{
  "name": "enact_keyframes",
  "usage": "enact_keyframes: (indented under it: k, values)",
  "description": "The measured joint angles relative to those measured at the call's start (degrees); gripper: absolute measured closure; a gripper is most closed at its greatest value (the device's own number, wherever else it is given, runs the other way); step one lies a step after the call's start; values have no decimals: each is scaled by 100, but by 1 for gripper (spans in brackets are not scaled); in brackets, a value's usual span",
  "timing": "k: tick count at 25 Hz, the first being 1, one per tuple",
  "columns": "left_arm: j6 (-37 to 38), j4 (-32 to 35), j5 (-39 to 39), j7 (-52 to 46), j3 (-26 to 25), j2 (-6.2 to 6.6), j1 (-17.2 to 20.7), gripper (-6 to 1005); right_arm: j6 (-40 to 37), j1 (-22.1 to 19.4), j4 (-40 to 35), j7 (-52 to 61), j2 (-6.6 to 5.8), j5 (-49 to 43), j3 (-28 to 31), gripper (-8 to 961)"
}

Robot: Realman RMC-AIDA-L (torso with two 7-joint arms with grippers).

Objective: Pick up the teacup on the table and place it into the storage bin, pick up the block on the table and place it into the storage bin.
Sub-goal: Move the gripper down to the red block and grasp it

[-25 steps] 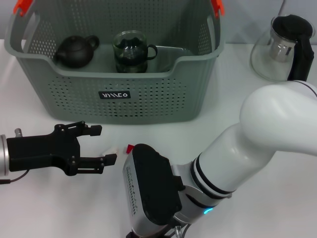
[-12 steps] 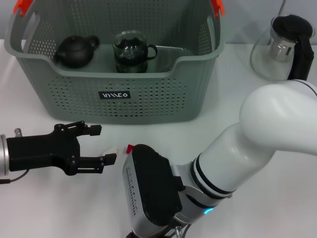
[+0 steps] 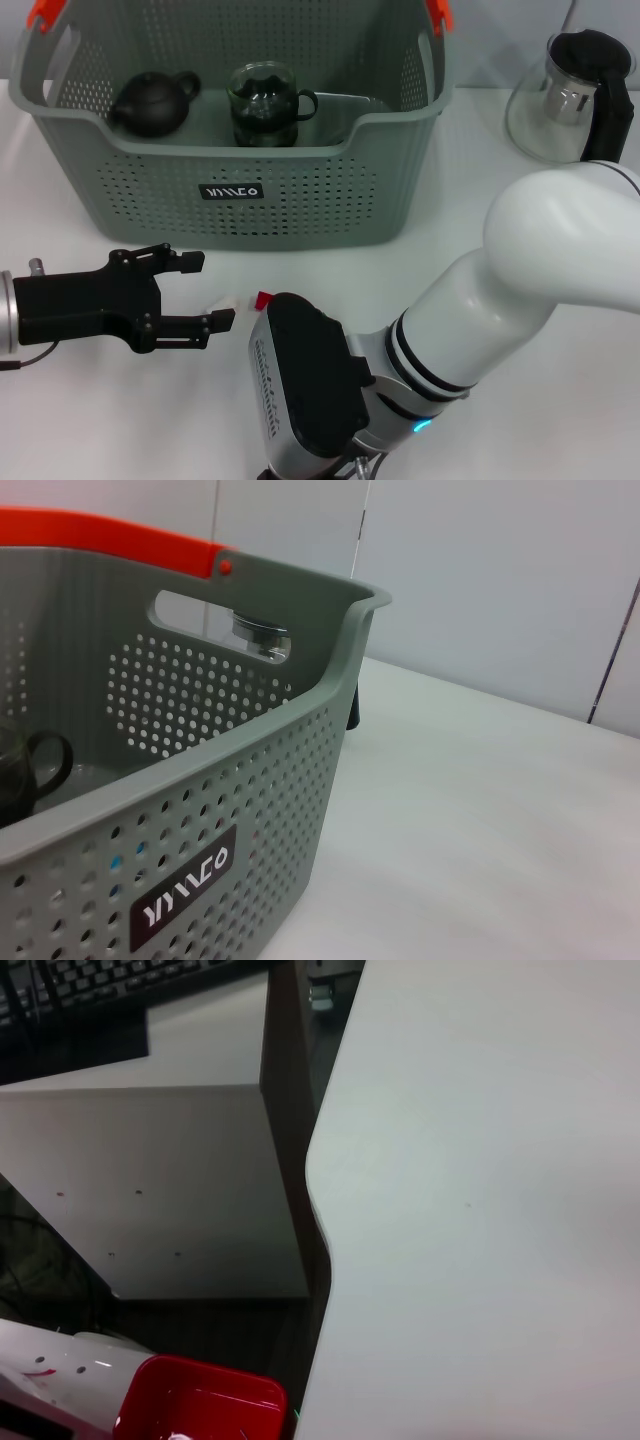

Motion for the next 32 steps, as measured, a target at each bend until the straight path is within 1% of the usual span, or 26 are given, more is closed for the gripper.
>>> enact_keyframes:
  k: [25, 32]
  values:
    - [-72, 0, -7, 0, -10, 0, 0, 108, -17, 49, 19, 42, 0, -1, -10, 618]
    - [-79, 0, -9, 0, -10, 0, 0, 109, -13, 96, 69, 59, 0, 7, -4, 742]
